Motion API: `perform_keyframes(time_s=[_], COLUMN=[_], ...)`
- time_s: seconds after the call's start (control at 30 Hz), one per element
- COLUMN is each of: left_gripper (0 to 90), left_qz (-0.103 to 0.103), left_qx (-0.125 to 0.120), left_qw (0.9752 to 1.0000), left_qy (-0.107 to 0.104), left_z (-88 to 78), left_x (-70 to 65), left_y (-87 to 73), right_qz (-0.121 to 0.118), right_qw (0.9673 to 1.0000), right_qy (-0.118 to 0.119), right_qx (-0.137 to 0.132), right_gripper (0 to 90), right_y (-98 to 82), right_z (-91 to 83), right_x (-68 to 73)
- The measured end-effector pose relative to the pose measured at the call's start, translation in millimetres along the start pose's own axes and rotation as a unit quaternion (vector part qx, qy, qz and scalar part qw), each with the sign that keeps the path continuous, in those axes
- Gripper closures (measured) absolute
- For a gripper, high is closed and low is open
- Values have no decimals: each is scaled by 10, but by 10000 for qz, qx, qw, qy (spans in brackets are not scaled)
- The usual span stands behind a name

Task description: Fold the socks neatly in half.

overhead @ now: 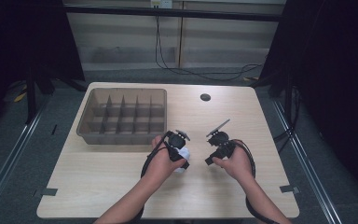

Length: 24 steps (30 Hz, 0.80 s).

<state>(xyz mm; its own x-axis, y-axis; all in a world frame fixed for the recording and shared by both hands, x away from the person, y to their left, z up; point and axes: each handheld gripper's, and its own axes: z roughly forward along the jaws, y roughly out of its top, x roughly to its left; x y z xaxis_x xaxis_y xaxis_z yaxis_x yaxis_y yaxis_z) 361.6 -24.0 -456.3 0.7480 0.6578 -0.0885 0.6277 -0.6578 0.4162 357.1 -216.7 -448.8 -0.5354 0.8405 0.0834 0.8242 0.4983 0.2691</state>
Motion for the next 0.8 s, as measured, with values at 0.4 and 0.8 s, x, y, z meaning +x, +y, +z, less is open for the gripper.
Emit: perform_keyframes(time_s=[0.4, 0.8], left_gripper=[224, 373], left_qz=[52, -66], left_qx=[-22, 376], left_qw=[9999, 9990], left_qy=[137, 213], left_z=[62, 101], left_x=[72, 218], left_y=[-50, -150], right_qz=[-8, -10], right_qw=[10000, 10000], right_qy=[-27, -31], right_qx=[15, -65], right_gripper=[551, 500], right_y=[-2, -2], right_z=[6, 34], right_x=[0, -14])
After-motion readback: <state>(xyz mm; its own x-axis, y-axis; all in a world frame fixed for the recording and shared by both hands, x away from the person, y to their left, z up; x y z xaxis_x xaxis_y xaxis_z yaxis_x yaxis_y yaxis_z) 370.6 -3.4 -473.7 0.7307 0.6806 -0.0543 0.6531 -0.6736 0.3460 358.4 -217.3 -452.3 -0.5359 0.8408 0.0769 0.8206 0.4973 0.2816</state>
